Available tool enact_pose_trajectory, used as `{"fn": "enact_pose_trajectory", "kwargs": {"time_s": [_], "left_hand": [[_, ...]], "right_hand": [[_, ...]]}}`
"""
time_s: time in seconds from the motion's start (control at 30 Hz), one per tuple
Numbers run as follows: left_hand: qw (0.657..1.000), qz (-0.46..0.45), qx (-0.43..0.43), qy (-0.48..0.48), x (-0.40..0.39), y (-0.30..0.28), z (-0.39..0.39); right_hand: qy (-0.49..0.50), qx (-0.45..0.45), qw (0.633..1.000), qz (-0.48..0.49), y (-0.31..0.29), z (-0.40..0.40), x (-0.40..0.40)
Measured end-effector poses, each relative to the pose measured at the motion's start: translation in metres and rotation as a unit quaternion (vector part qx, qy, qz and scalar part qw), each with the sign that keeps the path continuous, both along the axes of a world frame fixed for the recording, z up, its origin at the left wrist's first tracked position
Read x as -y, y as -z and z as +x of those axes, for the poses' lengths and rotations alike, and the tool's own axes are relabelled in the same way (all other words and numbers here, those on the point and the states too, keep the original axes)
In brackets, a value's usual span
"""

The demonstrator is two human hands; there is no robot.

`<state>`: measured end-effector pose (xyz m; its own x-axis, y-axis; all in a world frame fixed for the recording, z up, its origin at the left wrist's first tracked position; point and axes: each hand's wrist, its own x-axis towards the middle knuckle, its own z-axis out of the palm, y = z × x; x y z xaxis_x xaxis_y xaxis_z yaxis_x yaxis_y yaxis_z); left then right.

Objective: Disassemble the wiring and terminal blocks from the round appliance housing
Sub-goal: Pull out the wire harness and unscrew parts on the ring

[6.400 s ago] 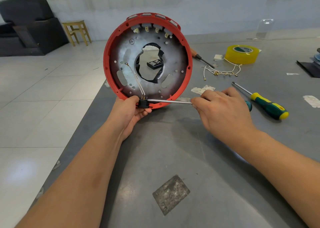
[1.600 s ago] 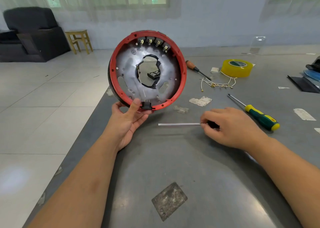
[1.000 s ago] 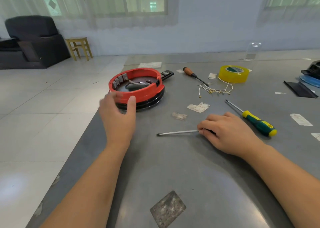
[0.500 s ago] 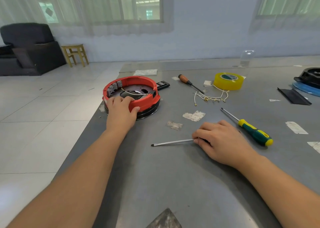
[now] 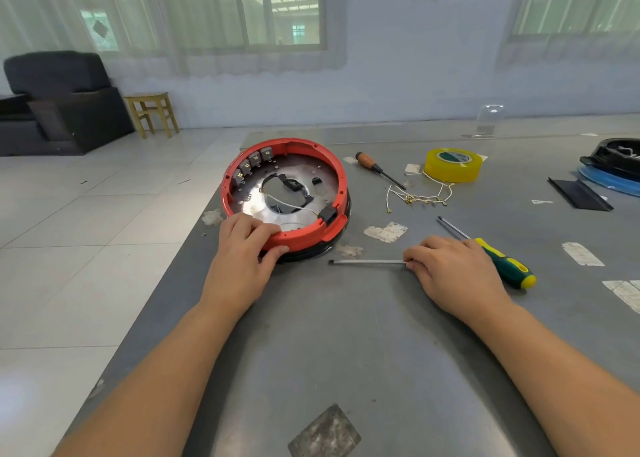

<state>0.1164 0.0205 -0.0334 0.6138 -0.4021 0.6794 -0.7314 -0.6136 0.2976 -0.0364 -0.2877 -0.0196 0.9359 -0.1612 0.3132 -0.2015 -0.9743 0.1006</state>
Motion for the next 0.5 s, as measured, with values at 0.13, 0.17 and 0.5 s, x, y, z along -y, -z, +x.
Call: {"fn": "enact_pose_trajectory", "kwargs": {"time_s": [0.13, 0.17, 0.5], "left_hand": [[1.000, -0.002, 0.010, 0.002, -0.003, 0.003, -0.016], [1.000, -0.001, 0.014, 0.004, -0.003, 0.004, -0.018], [0.997, 0.018, 0.064, 0.040, -0.012, -0.001, -0.031]], "right_hand": [[0.083, 0.014, 0.996, -0.017, -0.001, 0.000, -0.002], [0.098, 0.016, 0.995, -0.020, -0.002, 0.000, -0.003], [0.170, 0.035, 0.984, -0.045, -0.008, 0.001, -0.017]]}}
